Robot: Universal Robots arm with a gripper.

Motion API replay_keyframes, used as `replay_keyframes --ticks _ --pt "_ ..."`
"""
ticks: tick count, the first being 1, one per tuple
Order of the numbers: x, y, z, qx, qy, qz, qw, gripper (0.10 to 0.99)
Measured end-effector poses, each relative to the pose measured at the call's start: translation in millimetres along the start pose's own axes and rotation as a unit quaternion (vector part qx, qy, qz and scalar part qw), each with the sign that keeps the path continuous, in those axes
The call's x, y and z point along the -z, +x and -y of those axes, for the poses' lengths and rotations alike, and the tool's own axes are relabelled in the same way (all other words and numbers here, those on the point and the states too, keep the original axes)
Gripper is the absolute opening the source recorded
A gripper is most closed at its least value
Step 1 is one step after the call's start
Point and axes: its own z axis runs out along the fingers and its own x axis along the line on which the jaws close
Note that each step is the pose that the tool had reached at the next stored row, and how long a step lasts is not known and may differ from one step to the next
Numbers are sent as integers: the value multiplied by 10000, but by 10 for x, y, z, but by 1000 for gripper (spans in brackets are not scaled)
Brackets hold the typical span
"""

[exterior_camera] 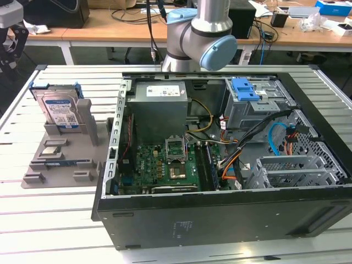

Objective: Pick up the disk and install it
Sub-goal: 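Pick up the disk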

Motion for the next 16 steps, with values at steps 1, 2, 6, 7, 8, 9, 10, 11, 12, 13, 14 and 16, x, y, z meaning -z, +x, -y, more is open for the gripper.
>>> replay_keyframes --ticks 1,2,6,7,8,9,10,11,12,13,14,16 --pt "0 0 0 103 -2 -2 9999 106" --pt "0 0 0 205 -5 -5 9998 106" --pt "0 0 0 606 -14 -14 9982 106" --pt "0 0 0 681 -15 -16 9977 106" --pt "0 0 0 771 -18 -18 9970 106" --pt "0 0 0 867 -20 -21 9962 106" --pt "0 0 0 944 -22 -22 9955 106" --pt "0 0 0 1045 -24 -24 9945 106" --pt "0 0 0 1171 -27 -27 9931 106" --pt "0 0 0 1216 -28 -28 9926 106" --pt "0 0 0 1264 -29 -29 9920 106" --pt "0 0 0 1414 -32 -33 9899 106"
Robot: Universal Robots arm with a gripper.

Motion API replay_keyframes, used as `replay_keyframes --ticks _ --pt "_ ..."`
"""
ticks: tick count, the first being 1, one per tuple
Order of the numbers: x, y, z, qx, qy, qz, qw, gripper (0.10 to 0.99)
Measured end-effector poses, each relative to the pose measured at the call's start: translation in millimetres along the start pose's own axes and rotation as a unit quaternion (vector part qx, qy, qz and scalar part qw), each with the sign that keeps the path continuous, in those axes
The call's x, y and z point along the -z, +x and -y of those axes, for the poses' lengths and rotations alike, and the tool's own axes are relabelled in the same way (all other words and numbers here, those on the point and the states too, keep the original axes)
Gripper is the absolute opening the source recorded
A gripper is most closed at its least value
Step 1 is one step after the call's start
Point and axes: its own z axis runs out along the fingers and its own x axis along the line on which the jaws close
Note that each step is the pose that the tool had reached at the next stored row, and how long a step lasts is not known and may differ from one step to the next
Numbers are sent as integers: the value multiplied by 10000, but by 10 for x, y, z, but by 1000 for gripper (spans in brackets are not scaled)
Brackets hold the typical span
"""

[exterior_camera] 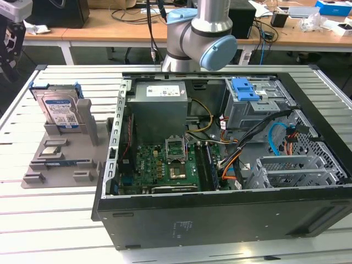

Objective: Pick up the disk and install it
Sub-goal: 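Pick up the disk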

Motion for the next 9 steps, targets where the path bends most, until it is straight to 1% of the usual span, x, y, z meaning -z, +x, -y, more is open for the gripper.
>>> replay_keyframes --ticks 6,9 --pt "0 0 0 294 -7 -7 9996 106" --pt "0 0 0 472 -11 -11 9989 106"
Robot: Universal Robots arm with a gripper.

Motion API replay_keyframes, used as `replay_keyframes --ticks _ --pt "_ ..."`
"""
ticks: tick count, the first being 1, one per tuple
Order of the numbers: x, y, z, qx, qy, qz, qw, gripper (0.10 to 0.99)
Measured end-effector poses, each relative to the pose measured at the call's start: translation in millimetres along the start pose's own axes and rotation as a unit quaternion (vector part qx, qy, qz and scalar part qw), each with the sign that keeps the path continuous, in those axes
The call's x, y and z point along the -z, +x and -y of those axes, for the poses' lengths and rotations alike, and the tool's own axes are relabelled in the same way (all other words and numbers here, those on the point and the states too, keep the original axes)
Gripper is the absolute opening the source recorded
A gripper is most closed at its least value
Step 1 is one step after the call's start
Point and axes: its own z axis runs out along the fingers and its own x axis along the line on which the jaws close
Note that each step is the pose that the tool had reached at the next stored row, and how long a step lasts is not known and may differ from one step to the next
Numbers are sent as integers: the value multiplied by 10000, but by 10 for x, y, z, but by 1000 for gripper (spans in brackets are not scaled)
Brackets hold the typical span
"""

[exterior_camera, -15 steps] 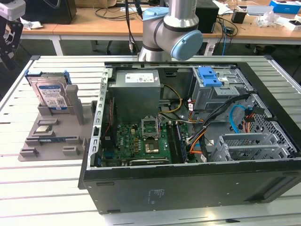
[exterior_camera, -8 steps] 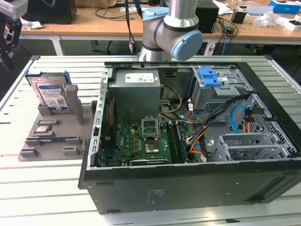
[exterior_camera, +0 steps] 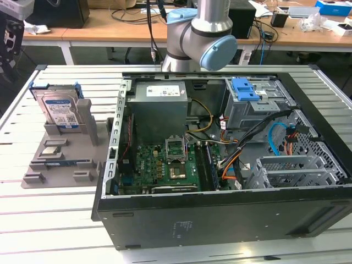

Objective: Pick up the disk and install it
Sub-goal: 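Pick up the disk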

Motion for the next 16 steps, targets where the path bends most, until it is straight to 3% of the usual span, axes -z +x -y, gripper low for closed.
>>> replay_keyframes --ticks 5,10,12,16 --pt "0 0 0 276 -7 -6 9996 106" --pt "0 0 0 630 -15 -15 9980 106" --pt "0 0 2 741 -9 -32 9972 106" --pt "0 -1 0 1100 -4 -64 9939 106"
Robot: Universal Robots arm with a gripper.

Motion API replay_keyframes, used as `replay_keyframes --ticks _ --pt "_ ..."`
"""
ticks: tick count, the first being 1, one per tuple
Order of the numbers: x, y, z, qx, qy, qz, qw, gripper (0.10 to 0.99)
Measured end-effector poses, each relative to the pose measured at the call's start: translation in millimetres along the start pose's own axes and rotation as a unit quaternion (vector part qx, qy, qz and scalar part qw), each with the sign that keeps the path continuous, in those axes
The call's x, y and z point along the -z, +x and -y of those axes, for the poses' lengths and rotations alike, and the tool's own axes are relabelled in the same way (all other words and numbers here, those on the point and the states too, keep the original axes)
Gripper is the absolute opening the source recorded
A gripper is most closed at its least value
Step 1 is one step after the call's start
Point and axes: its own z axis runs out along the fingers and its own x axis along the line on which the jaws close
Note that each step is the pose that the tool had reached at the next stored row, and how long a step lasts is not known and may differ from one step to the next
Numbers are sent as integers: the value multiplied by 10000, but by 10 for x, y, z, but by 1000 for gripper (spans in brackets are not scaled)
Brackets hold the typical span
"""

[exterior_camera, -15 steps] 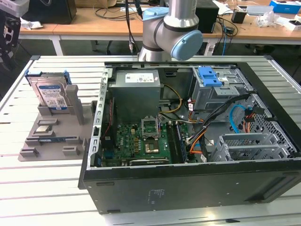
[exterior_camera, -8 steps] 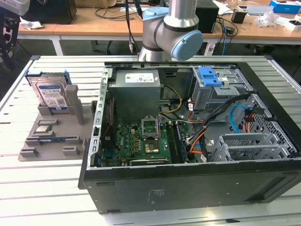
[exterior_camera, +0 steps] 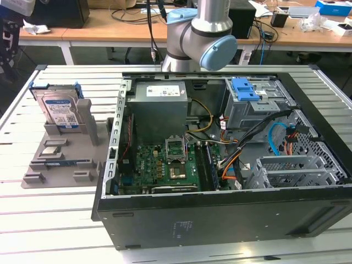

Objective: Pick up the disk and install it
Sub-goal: 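Pick up the disk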

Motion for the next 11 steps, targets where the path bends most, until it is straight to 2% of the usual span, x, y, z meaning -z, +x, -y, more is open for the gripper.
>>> replay_keyframes --ticks 5,8,11 --pt "0 0 0 347 -5 -7 9994 106" --pt "0 0 0 553 -8 -11 9985 106" --pt "0 0 0 796 -12 -16 9968 106"
